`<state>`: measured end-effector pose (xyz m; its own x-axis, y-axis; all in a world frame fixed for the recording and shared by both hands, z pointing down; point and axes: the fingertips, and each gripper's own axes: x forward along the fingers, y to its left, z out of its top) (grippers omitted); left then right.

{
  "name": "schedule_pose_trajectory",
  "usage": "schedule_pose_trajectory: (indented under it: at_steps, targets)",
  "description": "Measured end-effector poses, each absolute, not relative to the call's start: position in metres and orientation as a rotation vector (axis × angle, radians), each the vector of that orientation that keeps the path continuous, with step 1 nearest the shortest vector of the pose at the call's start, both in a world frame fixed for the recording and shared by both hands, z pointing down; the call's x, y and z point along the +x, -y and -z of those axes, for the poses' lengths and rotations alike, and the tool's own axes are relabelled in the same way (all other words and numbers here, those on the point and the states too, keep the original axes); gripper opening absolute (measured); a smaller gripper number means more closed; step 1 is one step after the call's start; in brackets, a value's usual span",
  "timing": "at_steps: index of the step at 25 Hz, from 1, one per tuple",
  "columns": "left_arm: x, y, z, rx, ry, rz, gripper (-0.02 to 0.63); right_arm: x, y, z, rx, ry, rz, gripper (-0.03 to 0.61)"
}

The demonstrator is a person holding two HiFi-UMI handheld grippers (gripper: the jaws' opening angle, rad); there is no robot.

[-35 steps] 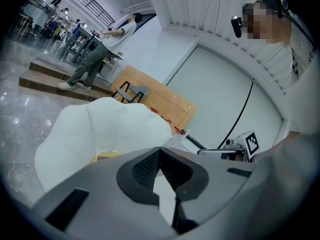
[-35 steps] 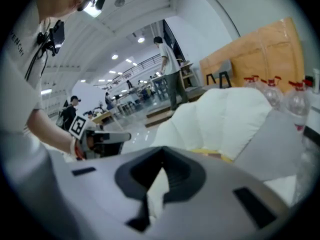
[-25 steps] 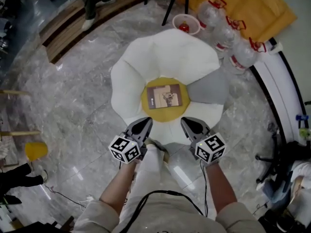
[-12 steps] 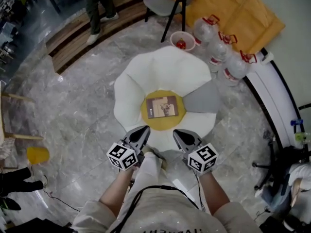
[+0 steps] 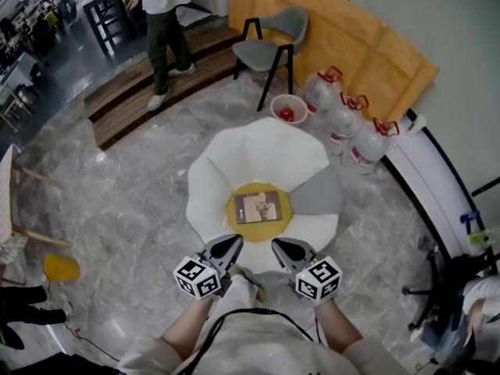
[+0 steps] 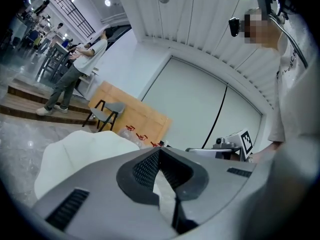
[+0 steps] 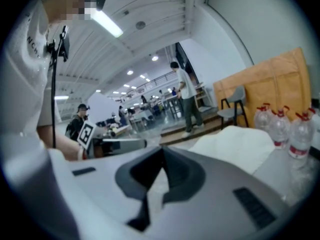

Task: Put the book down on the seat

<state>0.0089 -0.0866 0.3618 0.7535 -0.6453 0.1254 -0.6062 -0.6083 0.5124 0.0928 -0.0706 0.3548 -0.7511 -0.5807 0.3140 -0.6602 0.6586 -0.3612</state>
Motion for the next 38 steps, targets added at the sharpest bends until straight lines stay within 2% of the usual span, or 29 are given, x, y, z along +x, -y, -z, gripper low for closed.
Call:
schedule_pose_trajectory:
  at_steps: [15, 38]
  targets:
    - [0.024, 0.057, -0.328, 2.471, 0.805, 0.097, 0.025, 0.083, 0.045, -0.333, 0.955, 2.725, -0.709, 0.015]
    - [0.024, 0.05, -0.327, 2.455, 0.78, 0.094, 0.025, 0.083, 0.038, -0.333, 0.956, 2.719, -0.731, 0.015]
